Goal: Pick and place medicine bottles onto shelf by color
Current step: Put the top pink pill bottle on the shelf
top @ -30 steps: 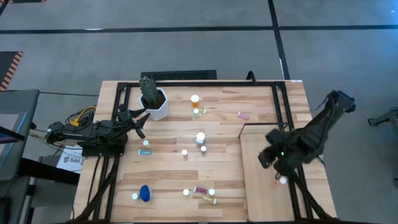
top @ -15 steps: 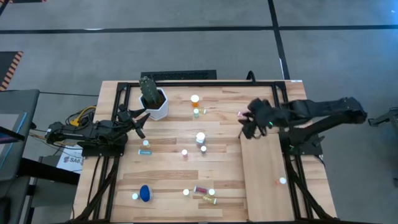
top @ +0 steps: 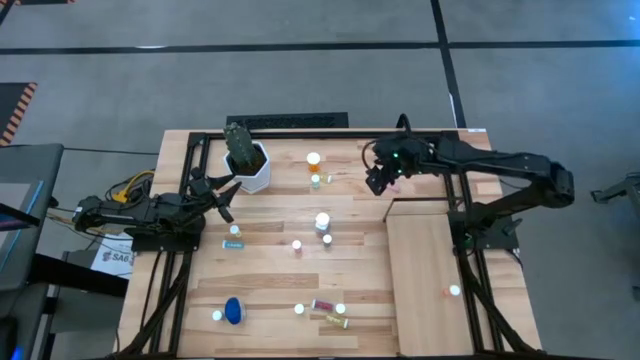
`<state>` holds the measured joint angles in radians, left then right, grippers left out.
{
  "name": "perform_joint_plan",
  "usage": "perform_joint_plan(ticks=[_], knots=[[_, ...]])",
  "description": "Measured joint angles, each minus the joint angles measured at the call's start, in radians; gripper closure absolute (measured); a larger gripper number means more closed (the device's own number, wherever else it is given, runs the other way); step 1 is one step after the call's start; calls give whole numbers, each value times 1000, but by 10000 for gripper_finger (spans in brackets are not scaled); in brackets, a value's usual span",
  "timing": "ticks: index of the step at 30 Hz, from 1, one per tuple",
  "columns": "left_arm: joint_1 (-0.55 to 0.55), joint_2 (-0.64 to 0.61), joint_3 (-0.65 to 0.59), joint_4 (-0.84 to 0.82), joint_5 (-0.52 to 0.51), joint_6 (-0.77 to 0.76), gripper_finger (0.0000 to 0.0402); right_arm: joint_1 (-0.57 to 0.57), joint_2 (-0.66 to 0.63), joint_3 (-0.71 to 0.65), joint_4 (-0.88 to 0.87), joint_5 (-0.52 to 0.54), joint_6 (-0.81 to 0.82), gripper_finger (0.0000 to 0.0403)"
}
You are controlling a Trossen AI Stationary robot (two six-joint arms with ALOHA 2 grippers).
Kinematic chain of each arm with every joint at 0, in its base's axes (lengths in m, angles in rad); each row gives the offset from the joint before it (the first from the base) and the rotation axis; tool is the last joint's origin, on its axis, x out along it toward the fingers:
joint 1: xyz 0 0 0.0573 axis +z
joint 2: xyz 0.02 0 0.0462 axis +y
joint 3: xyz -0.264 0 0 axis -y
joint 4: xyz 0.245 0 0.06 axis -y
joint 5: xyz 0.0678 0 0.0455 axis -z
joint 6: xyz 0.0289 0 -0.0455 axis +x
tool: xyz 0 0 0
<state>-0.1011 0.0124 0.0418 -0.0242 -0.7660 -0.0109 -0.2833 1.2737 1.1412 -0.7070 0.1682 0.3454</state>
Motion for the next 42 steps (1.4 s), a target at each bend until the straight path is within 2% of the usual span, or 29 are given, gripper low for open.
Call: perform_joint_plan(ticks=[13,29,33,39,42], knots=[[0,0,-1,8,0,55,267,8,8,0,7,-15,-18,168],[0,0,-2,36,33,-84,267,-16,7,0,-50,-14,29,168],[0,0,-2,41,-56,-83,267,-57,7,0,-60,-14,31,168],[0,0,-2,28,-212,-223,267,-100,7,60,-78,-12,-13,168],[0,0,-2,9,-233,-242,267,-100,7,100,-96,-10,-48,168]])
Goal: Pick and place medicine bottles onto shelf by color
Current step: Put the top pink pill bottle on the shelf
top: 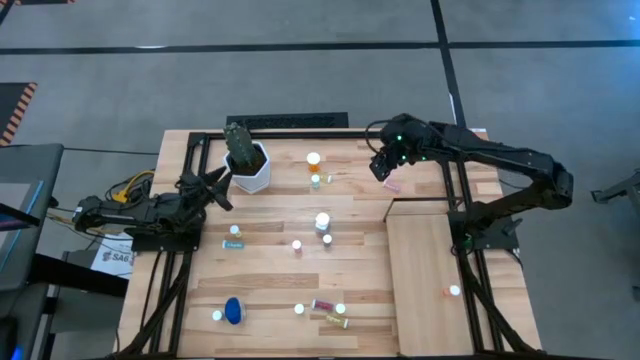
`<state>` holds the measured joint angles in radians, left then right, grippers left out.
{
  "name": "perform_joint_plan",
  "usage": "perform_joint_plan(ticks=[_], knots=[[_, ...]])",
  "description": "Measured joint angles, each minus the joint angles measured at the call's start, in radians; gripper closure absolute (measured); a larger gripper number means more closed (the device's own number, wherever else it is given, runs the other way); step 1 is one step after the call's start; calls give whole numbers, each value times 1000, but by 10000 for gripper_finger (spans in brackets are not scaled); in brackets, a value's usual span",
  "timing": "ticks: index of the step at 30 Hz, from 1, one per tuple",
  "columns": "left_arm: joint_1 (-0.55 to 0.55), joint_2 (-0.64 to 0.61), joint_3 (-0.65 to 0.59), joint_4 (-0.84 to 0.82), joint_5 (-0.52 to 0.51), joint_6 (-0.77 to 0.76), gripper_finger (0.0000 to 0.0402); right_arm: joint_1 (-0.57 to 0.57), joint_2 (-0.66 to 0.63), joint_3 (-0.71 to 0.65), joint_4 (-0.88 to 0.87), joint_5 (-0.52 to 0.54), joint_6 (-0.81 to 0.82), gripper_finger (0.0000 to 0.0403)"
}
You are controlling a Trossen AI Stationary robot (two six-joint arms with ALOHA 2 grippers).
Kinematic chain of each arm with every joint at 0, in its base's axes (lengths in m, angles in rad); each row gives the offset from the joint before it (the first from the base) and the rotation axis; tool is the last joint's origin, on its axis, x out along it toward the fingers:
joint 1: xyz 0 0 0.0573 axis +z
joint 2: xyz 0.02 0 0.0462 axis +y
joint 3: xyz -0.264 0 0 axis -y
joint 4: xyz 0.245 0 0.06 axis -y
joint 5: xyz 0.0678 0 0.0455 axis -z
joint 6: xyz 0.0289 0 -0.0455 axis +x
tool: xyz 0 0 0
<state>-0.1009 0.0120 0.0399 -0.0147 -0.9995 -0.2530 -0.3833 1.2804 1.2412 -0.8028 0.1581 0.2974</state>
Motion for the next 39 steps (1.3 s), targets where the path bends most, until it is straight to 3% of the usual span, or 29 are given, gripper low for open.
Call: perform_joint_plan(ticks=[6,11,15,22,28,39], knots=[[0,0,2,-26,-44,-64,267,19,0,24,-31,0,-18,168],[-1,0,2,-21,13,-66,267,22,0,24,-30,0,-18,168],[0,0,2,-26,-25,-164,267,18,0,24,-28,1,-19,168],[-1,0,2,117,153,-162,267,-1,0,24,-31,2,-62,168],[0,0,2,210,134,-177,267,-24,0,24,-31,3,-85,168],[0,0,2,189,109,-344,267,-39,1,24,-28,4,-132,168]])
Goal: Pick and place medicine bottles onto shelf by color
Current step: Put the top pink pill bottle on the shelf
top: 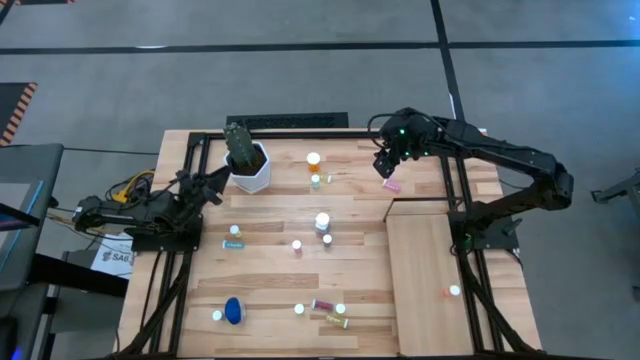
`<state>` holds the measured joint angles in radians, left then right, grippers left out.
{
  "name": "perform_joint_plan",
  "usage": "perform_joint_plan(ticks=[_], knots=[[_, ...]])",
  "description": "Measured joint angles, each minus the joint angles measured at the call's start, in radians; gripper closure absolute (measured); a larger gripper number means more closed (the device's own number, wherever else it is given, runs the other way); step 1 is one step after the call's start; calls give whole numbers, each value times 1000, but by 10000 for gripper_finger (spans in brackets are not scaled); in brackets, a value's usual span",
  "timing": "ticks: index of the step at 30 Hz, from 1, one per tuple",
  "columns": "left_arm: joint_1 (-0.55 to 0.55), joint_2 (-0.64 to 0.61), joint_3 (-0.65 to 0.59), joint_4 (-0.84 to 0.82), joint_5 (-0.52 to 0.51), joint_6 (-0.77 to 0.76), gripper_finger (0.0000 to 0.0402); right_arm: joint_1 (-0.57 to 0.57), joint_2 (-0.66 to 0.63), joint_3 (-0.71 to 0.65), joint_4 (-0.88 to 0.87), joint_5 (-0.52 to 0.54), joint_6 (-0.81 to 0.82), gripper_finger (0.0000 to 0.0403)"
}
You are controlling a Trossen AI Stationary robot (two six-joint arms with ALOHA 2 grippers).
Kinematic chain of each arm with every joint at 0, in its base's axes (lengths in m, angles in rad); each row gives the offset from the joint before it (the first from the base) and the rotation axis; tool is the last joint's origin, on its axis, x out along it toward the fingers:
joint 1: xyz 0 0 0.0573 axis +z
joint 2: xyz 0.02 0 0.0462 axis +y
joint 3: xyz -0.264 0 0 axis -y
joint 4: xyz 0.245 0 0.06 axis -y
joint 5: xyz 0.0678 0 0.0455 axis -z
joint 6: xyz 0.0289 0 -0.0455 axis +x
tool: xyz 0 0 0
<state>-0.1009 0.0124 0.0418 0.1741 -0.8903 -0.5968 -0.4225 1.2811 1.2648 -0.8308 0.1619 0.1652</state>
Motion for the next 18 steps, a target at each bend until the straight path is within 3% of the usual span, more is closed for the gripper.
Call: perform_joint_plan(ticks=[7,12,18], knots=[[0,0,0,3,-36,-21,267,0,0,0,2,0,-9,168],[0,0,0,1,85,-57,267,0,0,0,3,0,-17,168],[0,0,0,45,150,-18,267,0,0,0,2,0,19,168]])
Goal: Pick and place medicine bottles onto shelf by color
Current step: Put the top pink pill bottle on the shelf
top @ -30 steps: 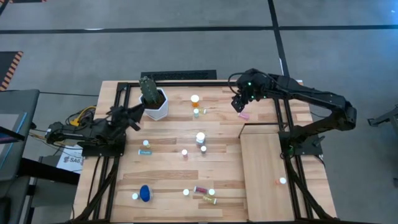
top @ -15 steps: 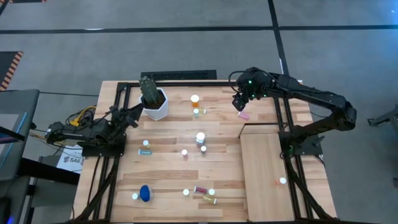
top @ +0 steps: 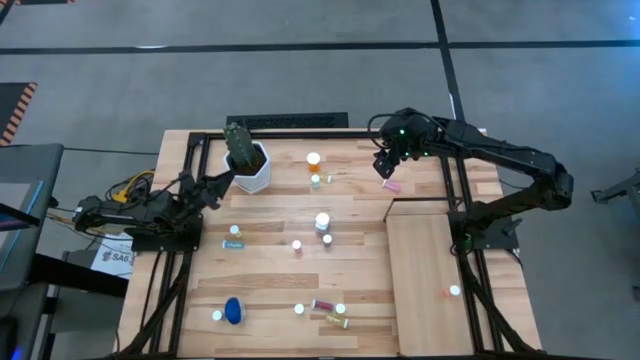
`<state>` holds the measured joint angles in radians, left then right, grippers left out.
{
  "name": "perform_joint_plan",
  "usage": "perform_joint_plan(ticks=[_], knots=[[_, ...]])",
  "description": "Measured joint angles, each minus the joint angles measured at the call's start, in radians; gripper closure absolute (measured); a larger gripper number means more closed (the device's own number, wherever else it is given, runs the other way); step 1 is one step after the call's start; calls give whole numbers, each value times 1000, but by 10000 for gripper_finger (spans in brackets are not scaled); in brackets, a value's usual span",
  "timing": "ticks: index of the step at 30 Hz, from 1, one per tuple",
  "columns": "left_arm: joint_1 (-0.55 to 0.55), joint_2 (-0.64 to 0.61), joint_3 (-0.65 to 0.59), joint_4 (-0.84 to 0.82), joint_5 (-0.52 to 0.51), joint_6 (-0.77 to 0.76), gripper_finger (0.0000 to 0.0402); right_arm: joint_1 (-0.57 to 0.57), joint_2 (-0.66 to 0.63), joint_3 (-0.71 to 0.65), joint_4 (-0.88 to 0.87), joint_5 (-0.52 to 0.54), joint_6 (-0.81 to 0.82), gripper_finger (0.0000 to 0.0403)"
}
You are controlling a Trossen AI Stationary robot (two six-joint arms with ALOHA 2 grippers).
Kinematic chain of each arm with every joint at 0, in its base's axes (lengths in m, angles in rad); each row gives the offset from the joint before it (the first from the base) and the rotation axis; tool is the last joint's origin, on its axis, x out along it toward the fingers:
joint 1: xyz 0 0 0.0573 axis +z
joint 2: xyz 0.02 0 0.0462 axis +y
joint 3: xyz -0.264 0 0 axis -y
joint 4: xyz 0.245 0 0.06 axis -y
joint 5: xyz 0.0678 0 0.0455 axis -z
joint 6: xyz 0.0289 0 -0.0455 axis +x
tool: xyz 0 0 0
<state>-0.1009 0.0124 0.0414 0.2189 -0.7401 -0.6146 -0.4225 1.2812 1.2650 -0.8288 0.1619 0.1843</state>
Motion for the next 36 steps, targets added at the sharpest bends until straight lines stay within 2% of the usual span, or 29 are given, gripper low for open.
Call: perform_joint_plan(ticks=[6,10,16,19,26,36], knots=[[0,0,0,153,145,195,267,-3,0,0,-5,0,57,168],[0,0,0,202,208,245,267,-27,16,51,-53,-1,111,168],[0,0,0,190,213,256,267,-58,138,191,-309,-2,132,168],[0,0,0,190,225,257,267,-68,220,213,-422,-2,129,168],[0,0,0,190,263,256,267,-82,364,216,-475,-3,47,168],[0,0,0,180,266,255,267,-98,500,216,-479,-6,-28,168]])
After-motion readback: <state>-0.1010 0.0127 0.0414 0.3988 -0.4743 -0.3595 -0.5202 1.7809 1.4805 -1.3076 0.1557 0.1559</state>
